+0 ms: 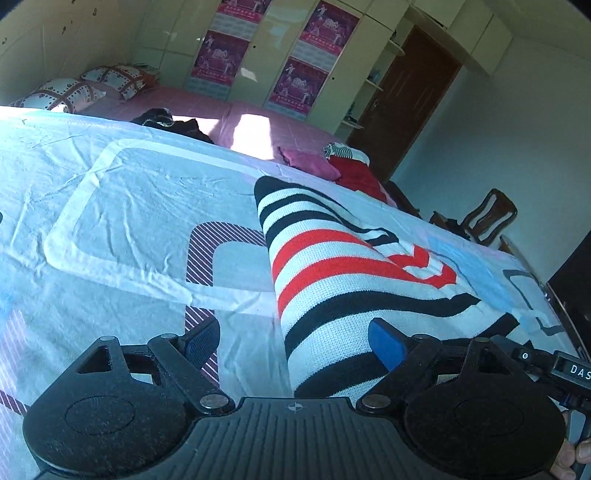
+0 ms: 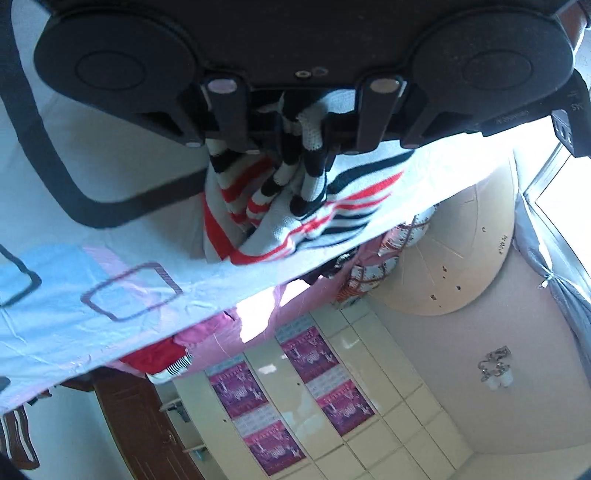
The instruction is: Fold small clothes
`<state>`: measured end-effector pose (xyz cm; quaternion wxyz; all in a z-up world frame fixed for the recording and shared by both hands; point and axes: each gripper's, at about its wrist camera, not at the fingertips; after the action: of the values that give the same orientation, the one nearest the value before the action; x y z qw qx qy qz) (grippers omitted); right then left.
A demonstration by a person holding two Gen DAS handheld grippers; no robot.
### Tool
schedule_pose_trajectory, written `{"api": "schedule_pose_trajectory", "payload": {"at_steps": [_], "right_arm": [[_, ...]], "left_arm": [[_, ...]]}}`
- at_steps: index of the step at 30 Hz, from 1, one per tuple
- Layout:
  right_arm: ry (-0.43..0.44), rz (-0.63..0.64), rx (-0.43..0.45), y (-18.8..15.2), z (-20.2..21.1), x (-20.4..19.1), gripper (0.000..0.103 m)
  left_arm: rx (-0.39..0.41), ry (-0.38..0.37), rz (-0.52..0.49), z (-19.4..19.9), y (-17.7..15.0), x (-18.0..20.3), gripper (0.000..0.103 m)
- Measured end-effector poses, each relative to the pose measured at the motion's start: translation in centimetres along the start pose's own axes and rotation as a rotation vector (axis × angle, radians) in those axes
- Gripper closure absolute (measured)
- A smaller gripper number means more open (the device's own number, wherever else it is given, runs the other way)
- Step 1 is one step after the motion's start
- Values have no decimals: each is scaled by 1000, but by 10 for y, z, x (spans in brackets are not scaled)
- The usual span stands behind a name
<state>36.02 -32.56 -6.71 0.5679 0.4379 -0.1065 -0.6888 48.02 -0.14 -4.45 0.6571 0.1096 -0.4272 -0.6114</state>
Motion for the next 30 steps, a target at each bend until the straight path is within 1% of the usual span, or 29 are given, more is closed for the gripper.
{"api": "schedule_pose_trajectory", "payload": {"at_steps": [1, 2, 4, 5, 6, 7, 8, 9, 10, 11, 13, 14, 15, 16, 17, 18, 20, 21, 23, 24, 27, 28, 30], "right_arm": [[-17, -34, -48, -4, -10, 9, 84], [-14, -66, -86, -10, -18, 18, 83], [32, -109, -90, -10, -18, 27, 81], [53, -136, -87, -7, -15, 30, 74], [79, -168, -78, -3, -13, 34, 65], [89, -184, -68, 2, -12, 36, 58], [89, -190, -55, 6, -13, 38, 45], [104, -205, -49, 12, -16, 41, 40], [121, -221, -60, 17, -21, 43, 39], [140, -241, -86, 23, -30, 47, 39], [172, -251, -131, 31, -50, 51, 44], [174, -243, -155, 33, -58, 51, 50], [176, -236, -170, 36, -64, 51, 54], [178, -229, -176, 38, -68, 51, 55], [178, -216, -179, 41, -70, 49, 63], [174, -192, -182, 43, -70, 47, 67], [154, -125, -186, 45, -73, 38, 72], [138, -85, -182, 46, -73, 34, 79], [126, 9, -144, 48, -64, 24, 83], [135, 36, -114, 50, -56, 20, 84], [165, 64, -39, 52, -35, 19, 85], [157, 65, -34, 51, -33, 21, 85], [119, 61, -55, 45, -40, 28, 85]], "left_arm": [[-14, -2, 2, -4, -1, 1, 17], [-21, -2, 11, -8, -3, 1, 17], [-18, 2, 11, -9, -2, 3, 17], [-8, 7, 1, -7, 0, 5, 17], [6, 4, -6, -6, 2, 7, 17], [23, -9, -14, -4, 5, 7, 17], [33, -13, -18, -5, 8, 8, 17], [36, -9, -21, -6, 12, 8, 17], [36, -1, -23, -9, 16, 7, 17], [38, 8, -22, -12, 19, 6, 17], [24, 27, -12, -21, 24, 2, 17], [5, 34, -1, -27, 25, 0, 17], [-11, 23, 16, -32, 24, -4, 17], [-18, 9, 38, -37, 23, -8, 17], [-21, 0, 57, -39, 21, -11, 17], [-22, -7, 69, -41, 20, -12, 17], [-16, -10, 76, -42, 18, -12, 16], [-14, -8, 73, -42, 18, -11, 16], [-7, -2, 61, -43, 18, -7, 16], [-4, 2, 52, -42, 19, -4, 16], [4, -3, 32, -42, 20, 2, 16], [-2, -2, 21, -44, 19, 4, 16], [-18, 6, 8, -48, 16, 7, 16]]}}
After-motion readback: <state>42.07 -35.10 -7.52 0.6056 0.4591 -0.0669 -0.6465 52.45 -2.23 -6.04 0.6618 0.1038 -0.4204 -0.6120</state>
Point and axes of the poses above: each gripper's, at about its wrist camera, not at the fingertips, and z roughly against the way its jaws point, x to its right, y to its top, and after that the axes turned 5 degrees about -y, right-handed
